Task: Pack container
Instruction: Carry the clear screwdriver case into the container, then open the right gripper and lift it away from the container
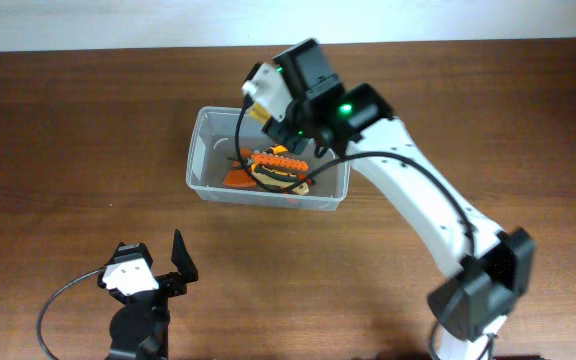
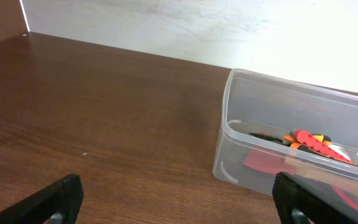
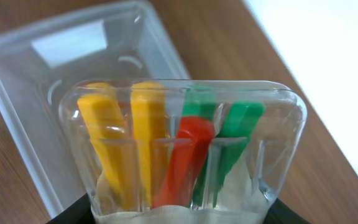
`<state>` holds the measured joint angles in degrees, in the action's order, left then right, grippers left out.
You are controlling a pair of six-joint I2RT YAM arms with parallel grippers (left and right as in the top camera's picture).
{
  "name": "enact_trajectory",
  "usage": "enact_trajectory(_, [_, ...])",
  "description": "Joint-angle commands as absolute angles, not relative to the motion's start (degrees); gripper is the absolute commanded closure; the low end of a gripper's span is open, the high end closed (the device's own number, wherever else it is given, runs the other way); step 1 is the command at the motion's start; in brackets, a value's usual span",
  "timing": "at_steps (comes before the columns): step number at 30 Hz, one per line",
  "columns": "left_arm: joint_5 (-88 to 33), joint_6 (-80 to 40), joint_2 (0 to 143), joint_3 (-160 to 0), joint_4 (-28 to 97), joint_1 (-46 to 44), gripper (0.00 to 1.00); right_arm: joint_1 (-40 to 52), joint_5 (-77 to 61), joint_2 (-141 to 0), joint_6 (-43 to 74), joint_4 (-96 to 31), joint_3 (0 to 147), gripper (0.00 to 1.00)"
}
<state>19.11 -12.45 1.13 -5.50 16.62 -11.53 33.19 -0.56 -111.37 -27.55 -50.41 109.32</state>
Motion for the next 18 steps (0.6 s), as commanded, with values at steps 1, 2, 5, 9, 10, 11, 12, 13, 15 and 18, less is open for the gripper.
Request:
enact_trajectory(1, [19.31,-11.94,0.78,-5.32,16.71,-11.73,0.01,34.39,-0.86,-117.75,-33.08,-50.09,110.52,0.49])
enact_trajectory(2, [19.31,-11.94,0.78,-5.34,16.71,-11.75,0.01,34.46,-0.86,-118.96,-33.08,-50.11,110.52,0.49])
enact_trajectory(5, [19.31,-11.94,0.78,-5.32,16.71,-11.75,0.01,34.52,-0.89,-123.83,-33.04,-50.33,110.52,0.49])
enact_trajectory(9, [19.31,-11.94,0.78,-5.34,16.71,-11.75,0.01,34.5,-0.89,-126.52,-33.01,-50.33,110.52,0.49])
enact_trajectory(10, [19.31,-11.94,0.78,-5.34,16.71,-11.75,0.01,34.5,-0.89,-126.8,-33.01,-50.28,110.52,0.49])
enact_trajectory(11, [19.31,-11.94,0.78,-5.34,16.71,-11.75,0.01,34.5,-0.89,-126.82,-33.01,-50.28,110.52,0.36])
enact_trajectory(12, [19.31,-11.94,0.78,-5.34,16.71,-11.75,0.01,34.48,-0.86,-126.82,-33.01,-50.22,110.52,0.22])
enact_trajectory(13, [19.31,-11.94,0.78,-5.32,16.71,-11.75,0.01,34.48,-0.86,-126.82,-33.01,-50.02,110.54,0.01])
enact_trajectory(15, [19.31,-11.94,0.78,-5.34,16.71,-11.73,0.01,34.48,-0.36,-126.56,-32.99,-50.09,110.83,0.01])
enact_trajectory(18, [19.31,-11.94,0.78,-5.32,16.71,-11.73,0.01,34.41,4.23,-125.08,-28.64,-50.28,111.96,0.01])
